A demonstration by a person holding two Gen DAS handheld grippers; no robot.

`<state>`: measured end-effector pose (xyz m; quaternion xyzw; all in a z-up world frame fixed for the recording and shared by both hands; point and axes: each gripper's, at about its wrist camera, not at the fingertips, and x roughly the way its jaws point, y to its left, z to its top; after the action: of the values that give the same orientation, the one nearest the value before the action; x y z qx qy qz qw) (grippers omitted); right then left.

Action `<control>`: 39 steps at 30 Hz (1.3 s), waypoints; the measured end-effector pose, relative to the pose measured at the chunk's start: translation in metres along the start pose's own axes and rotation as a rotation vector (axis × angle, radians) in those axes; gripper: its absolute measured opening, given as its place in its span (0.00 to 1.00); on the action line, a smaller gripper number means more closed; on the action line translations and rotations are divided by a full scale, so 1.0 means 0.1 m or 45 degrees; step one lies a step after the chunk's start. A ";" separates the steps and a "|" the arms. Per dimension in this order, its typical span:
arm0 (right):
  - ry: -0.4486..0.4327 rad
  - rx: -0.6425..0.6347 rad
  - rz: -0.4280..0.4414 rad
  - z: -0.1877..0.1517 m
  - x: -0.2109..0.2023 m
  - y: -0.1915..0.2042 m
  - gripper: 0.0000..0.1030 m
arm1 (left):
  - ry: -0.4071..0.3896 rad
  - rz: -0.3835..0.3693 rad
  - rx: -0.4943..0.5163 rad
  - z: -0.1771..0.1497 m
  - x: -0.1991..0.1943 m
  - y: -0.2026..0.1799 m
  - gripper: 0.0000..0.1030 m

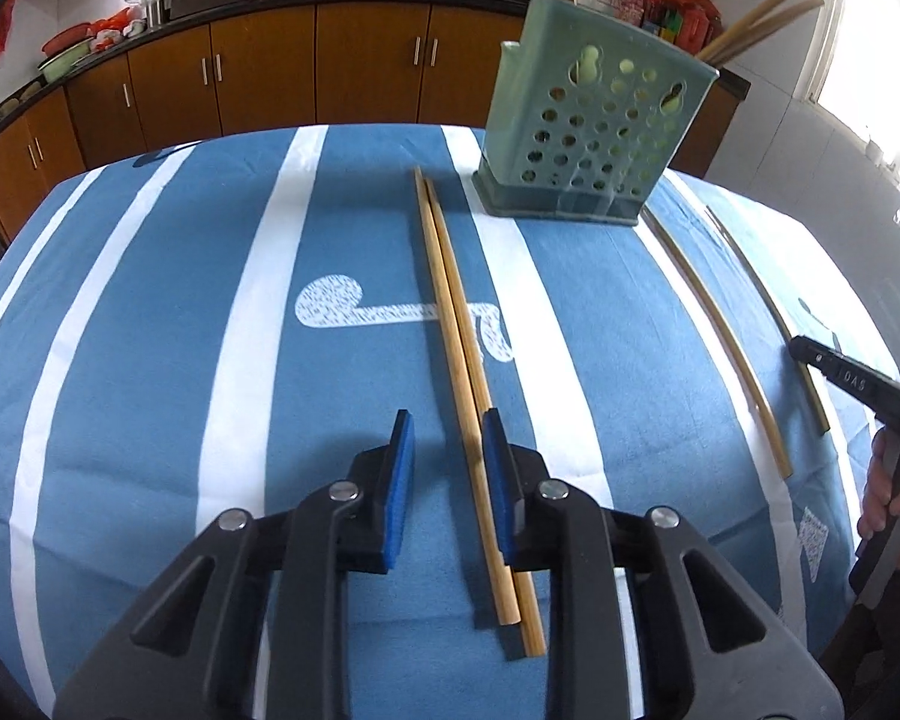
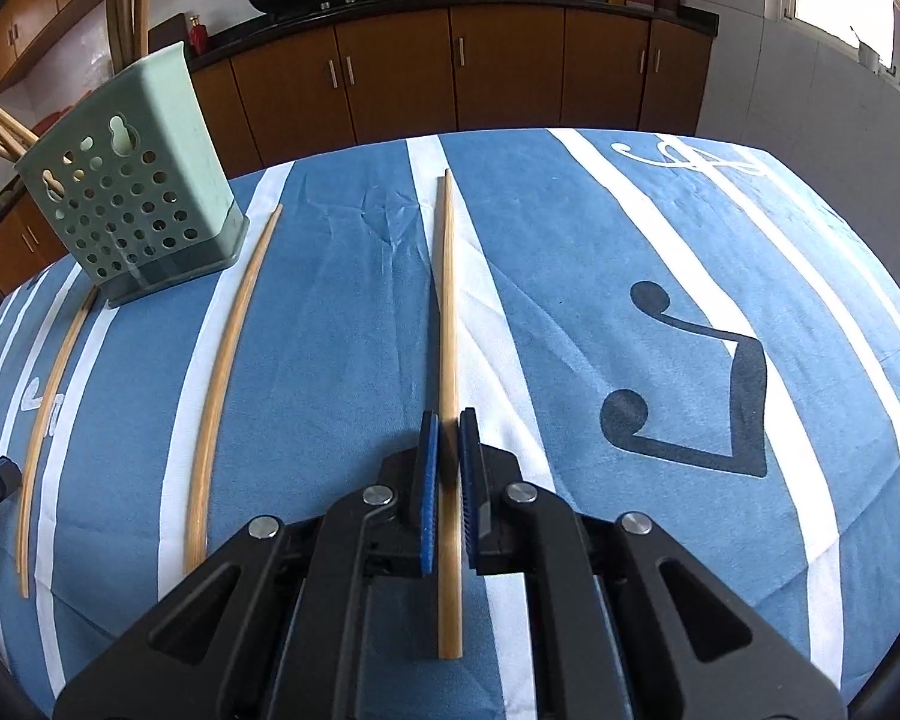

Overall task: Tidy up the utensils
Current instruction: 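Grasp a wooden chopstick with the right tool while the left tool grasps another, then lift both held chopsticks off the cloth toward the green basket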

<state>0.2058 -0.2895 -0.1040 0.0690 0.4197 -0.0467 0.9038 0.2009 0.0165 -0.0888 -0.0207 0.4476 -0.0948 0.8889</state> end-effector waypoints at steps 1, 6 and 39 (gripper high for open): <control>0.000 -0.002 0.001 0.00 0.00 0.00 0.08 | -0.008 0.005 0.009 -0.01 0.01 -0.01 0.23; -0.002 -0.002 0.001 0.00 0.00 0.00 0.08 | -0.011 0.018 0.019 0.01 0.02 -0.04 0.23; -0.028 -0.072 0.015 -0.03 0.02 0.11 0.08 | -0.063 0.121 -0.097 0.21 0.13 0.49 0.09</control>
<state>0.2064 -0.2785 -0.1059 0.0454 0.4103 -0.0302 0.9103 0.2329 0.0612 -0.0921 -0.0356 0.4292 -0.0348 0.9018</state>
